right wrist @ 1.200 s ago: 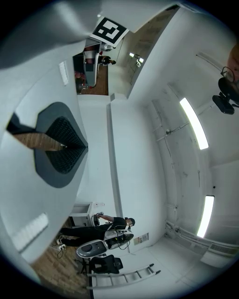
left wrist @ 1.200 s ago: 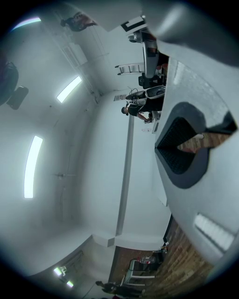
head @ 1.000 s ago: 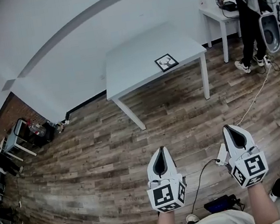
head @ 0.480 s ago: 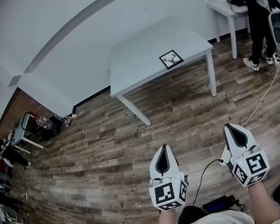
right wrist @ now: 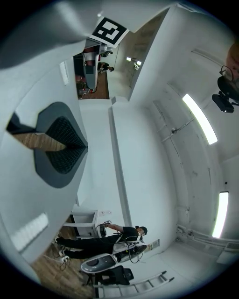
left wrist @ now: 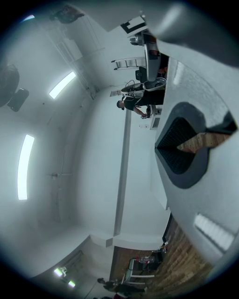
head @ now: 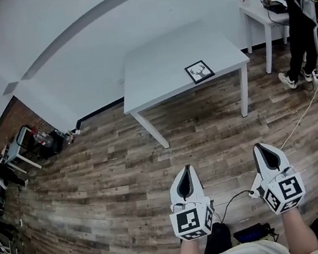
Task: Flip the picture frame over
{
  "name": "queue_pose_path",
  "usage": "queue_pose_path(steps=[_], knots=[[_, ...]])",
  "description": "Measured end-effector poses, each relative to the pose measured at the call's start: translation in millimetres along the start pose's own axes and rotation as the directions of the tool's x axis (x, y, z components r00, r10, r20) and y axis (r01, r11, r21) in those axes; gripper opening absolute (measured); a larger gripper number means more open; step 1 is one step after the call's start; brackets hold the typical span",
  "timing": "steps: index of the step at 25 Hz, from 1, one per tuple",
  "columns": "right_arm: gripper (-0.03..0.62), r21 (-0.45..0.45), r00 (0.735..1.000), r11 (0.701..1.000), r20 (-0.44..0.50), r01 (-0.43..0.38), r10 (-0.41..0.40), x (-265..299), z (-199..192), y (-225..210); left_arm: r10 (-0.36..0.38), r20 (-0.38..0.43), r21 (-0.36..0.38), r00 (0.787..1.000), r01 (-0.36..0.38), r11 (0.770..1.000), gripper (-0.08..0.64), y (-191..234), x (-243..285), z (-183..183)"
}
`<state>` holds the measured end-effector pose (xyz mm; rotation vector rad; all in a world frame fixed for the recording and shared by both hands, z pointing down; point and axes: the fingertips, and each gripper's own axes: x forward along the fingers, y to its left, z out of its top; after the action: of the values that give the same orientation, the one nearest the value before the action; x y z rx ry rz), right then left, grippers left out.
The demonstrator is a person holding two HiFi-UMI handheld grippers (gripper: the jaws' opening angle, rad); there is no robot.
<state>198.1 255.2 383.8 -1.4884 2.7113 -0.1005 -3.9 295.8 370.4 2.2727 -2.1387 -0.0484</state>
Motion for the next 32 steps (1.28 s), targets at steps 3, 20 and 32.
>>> queue_pose_path(steps=[3,20,32], knots=[[0.023,-0.012,1.000,1.000,-0.014,0.011,-0.012,37.9,-0.3,2.5,-0.011,0.007,-0.012,1.000,0.011,1.000,0.000,25.1,30.1,1.4],[0.025,-0.079,0.995,0.993,-0.033,0.087,-0.090,229.1,16.6,33.1,-0.088,0.020,-0.046,0.996,0.088,0.995,0.000,160.7,179.2,12.3],[0.023,-0.057,0.992,0.992,-0.047,0.111,-0.114,323.5,-8.7,-25.8,-0.098,-0.001,-0.022,0.995,0.098,0.995,0.000,172.5,296.3,-3.5]])
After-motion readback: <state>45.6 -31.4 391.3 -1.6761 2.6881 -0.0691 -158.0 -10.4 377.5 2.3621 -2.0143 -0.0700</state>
